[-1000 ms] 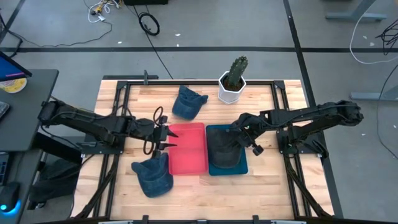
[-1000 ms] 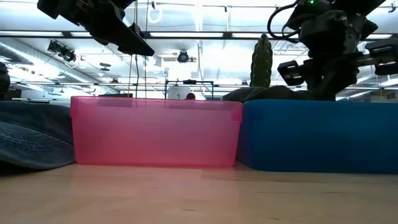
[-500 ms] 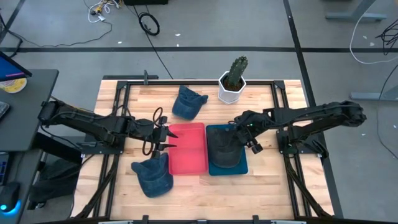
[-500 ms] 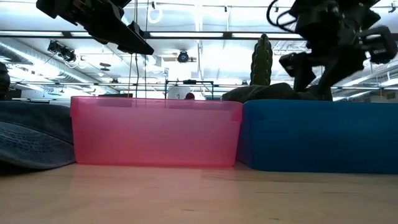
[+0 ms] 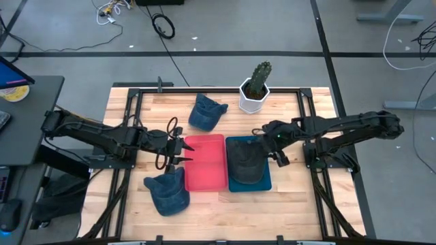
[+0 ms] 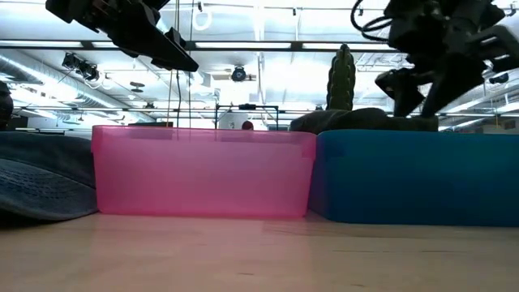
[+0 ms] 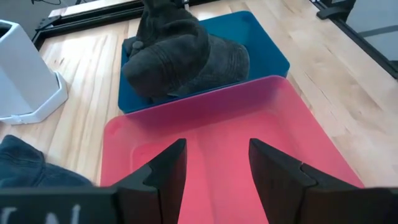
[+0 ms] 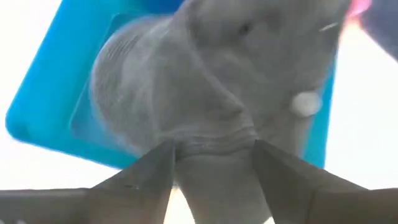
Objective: Pick & Place hat
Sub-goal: Put the black cap into the blue bin
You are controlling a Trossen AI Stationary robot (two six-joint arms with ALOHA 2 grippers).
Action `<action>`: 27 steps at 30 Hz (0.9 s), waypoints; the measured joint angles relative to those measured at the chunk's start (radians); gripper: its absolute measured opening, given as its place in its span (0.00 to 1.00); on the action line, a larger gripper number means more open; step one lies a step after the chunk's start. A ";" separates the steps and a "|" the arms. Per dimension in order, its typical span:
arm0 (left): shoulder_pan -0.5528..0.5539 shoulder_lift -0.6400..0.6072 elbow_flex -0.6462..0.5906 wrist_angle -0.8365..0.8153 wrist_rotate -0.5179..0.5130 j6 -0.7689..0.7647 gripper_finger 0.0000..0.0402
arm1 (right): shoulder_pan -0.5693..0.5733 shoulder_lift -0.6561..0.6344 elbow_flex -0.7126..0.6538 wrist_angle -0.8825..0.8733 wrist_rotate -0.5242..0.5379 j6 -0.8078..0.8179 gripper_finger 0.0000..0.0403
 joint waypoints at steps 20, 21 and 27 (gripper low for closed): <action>0.000 0.000 0.000 -0.005 0.000 0.000 0.44 | 0.027 -0.060 0.000 -0.099 -0.054 0.020 0.01; 0.000 0.000 0.000 -0.005 0.000 0.000 0.44 | 0.027 -0.060 0.000 -0.105 -0.041 0.017 0.01; 0.000 0.000 0.000 -0.005 0.000 0.000 0.44 | 0.026 -0.019 0.000 -0.093 0.103 0.001 0.00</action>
